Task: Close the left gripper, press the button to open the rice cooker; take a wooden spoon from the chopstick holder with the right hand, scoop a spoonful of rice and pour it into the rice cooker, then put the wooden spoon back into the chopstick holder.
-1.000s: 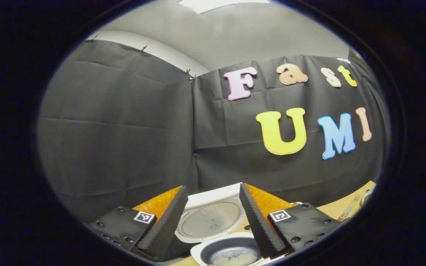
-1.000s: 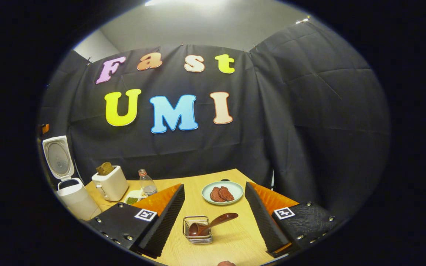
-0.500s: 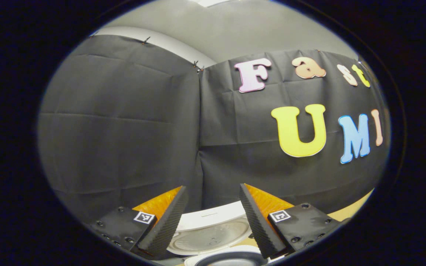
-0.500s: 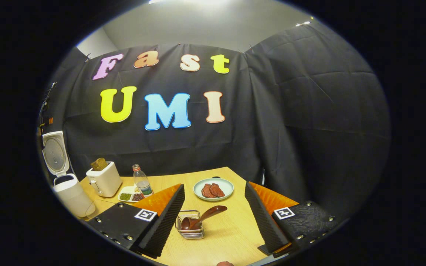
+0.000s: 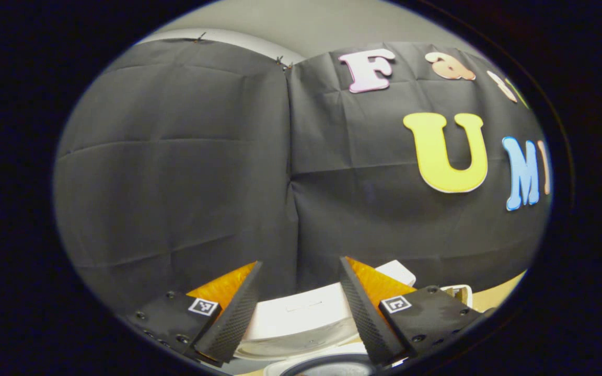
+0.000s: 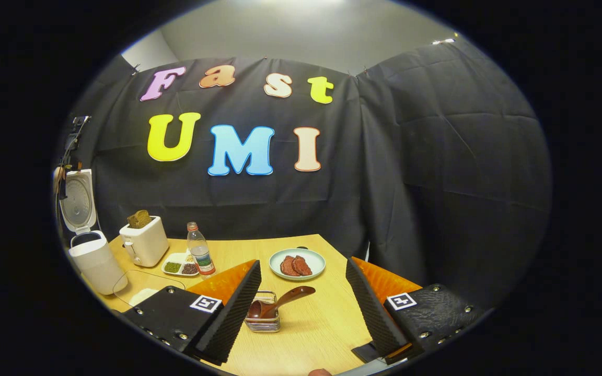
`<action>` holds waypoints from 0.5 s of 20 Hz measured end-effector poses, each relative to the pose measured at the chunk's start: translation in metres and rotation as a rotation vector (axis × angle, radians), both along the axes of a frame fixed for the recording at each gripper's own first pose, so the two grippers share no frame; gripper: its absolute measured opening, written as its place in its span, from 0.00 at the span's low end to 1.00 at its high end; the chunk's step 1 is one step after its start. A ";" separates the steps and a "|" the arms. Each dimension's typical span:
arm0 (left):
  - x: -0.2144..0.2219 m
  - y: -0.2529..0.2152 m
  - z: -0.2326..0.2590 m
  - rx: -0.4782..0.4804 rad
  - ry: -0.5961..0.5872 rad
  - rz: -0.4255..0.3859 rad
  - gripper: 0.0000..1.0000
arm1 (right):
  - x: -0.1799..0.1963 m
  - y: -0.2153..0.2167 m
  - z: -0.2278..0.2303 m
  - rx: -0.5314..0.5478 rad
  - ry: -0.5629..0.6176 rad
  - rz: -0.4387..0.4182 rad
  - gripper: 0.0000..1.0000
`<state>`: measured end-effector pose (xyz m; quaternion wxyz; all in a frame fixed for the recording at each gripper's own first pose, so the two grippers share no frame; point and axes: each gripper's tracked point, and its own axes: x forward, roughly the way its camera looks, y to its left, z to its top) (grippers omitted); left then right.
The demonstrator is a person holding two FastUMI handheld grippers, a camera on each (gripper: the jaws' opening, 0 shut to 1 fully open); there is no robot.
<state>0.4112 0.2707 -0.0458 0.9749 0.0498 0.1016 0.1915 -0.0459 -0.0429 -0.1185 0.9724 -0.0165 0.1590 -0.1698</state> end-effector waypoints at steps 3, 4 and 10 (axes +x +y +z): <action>-0.014 -0.004 -0.005 -0.057 0.021 -0.007 0.96 | 0.008 0.011 0.009 -0.002 -0.023 0.049 0.99; -0.016 -0.006 -0.007 -0.058 0.028 -0.008 0.95 | 0.012 0.014 0.013 -0.005 -0.030 0.071 0.99; -0.023 -0.020 -0.008 -0.074 0.061 -0.023 1.00 | 0.019 0.013 0.029 -0.061 -0.058 0.171 0.99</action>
